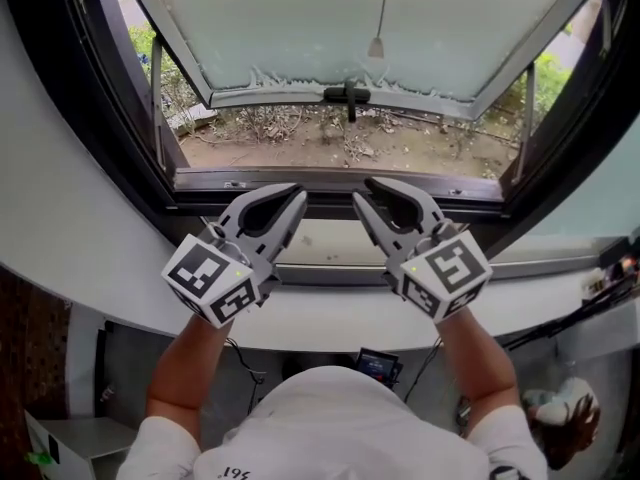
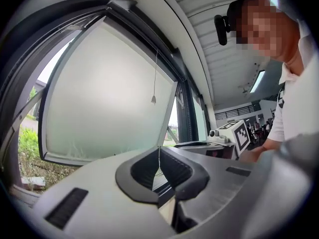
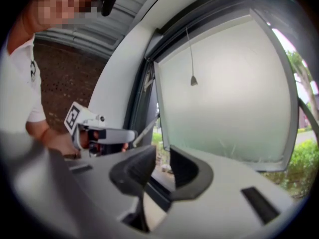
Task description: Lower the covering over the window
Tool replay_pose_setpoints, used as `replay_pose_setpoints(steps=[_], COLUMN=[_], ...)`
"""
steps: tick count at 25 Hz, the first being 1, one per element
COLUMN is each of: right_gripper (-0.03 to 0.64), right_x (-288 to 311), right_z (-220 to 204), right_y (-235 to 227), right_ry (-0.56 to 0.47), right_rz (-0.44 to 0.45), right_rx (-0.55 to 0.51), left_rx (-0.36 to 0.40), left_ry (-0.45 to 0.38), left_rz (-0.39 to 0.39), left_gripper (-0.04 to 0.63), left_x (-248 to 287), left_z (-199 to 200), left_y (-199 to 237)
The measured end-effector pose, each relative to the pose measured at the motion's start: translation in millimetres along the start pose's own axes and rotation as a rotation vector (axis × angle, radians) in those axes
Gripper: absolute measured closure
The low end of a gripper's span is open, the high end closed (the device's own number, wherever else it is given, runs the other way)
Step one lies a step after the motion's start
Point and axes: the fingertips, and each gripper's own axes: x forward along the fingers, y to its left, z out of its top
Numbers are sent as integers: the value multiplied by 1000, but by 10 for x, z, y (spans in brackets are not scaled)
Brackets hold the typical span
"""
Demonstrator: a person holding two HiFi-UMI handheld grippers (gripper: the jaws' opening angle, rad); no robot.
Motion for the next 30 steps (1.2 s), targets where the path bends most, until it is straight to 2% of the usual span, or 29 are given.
replay_pose_setpoints(steps=[10, 19, 30], right_gripper=[535, 535, 535], right_x=[104, 114, 136], right_z=[546, 1094, 1721], right_y=[-120, -206, -229], right_ry=[-54, -115, -177], right_rz=[-23, -32, -53], right_rx=[-109, -214, -337], left_rx=[111, 253, 385], left_ry=[-40, -96, -154], left_rz=[-14, -29, -26], left_gripper=[580, 580, 578], left_x=[177, 383, 530], left_z=[484, 1075, 1705], left_y=[99, 18, -49])
